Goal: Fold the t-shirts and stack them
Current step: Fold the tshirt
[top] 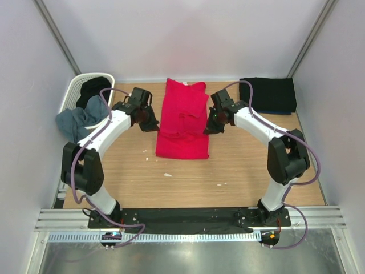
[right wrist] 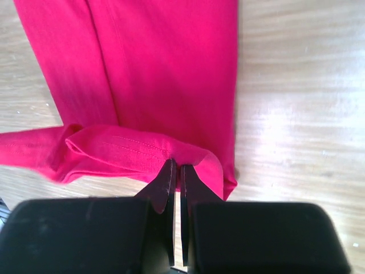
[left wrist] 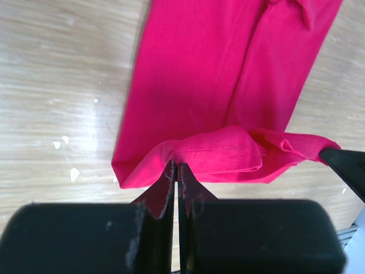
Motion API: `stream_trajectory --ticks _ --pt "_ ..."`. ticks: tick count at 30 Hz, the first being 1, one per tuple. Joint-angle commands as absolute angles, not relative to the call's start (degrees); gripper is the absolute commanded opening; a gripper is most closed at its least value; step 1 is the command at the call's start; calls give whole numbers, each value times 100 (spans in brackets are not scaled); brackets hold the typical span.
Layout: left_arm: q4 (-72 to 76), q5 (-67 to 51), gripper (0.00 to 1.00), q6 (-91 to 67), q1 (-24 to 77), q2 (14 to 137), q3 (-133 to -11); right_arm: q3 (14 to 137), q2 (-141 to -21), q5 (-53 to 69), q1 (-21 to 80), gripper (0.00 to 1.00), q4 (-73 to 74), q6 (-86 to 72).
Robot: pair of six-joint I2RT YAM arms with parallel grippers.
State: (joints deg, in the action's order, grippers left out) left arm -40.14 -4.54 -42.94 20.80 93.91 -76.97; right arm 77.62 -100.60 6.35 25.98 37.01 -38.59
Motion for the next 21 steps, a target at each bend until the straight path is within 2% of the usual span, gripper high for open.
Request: stream_trajectory --ticks 1,21 --pt "-4008 -343 0 -4157 1952 9579 -8033 8174 -10212 887 2479 1 3718 -3525" --pt "-3885 -571 0 -3779 1705 10986 -9272 9342 -11443 1125 2101 1 3928 -3322"
